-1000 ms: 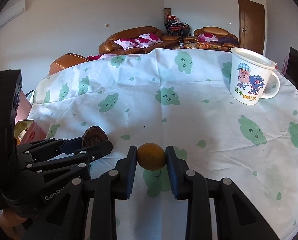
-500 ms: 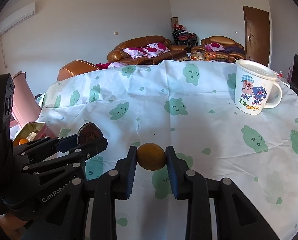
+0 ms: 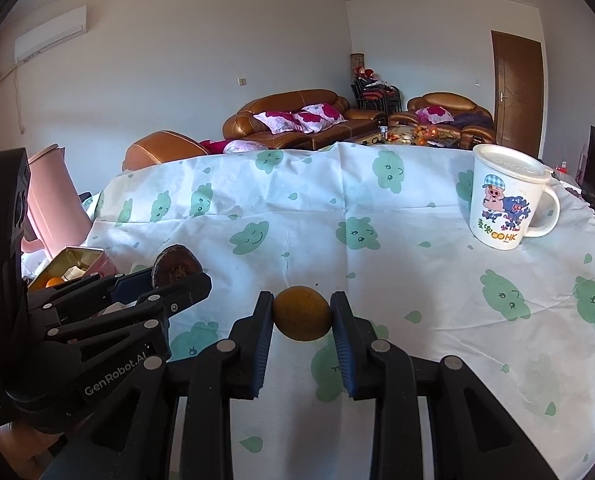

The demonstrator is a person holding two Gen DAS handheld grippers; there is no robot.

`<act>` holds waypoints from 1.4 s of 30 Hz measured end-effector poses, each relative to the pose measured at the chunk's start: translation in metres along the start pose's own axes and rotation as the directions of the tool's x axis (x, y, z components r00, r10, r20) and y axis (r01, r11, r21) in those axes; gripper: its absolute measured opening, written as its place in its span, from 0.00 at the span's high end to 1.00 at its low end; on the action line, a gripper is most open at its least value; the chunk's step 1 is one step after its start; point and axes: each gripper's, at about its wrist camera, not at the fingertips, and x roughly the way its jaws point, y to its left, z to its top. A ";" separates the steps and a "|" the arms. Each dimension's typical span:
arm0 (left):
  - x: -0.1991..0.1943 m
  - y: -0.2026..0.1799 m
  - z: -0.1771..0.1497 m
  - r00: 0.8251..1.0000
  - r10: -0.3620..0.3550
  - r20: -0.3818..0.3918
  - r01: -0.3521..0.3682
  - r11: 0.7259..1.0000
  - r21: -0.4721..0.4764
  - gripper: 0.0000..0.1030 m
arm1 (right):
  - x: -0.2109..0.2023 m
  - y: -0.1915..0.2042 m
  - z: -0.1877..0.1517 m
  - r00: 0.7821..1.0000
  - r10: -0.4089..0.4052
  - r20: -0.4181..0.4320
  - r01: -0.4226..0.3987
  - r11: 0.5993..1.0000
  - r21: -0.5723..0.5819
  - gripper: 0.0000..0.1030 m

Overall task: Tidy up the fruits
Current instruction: 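Lift the yellow fruit and brown cake and carry them toward the tin box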

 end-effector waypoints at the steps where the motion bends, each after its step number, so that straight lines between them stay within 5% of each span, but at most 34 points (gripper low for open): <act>1: -0.001 0.000 0.000 1.000 0.005 0.006 -0.005 1.000 0.000 0.68 | -0.001 0.000 0.000 1.000 0.001 0.005 -0.001 1.000 -0.001 0.70; 30: -0.039 -0.006 -0.012 0.985 0.109 0.135 -0.114 0.993 0.031 0.68 | -0.029 0.016 -0.003 0.987 -0.027 0.157 0.040 0.996 -0.082 0.70; 42: -0.065 0.015 -0.027 0.987 0.098 0.127 -0.099 0.995 0.003 0.68 | -0.042 0.043 -0.013 0.990 0.035 0.137 -0.020 0.994 -0.111 0.70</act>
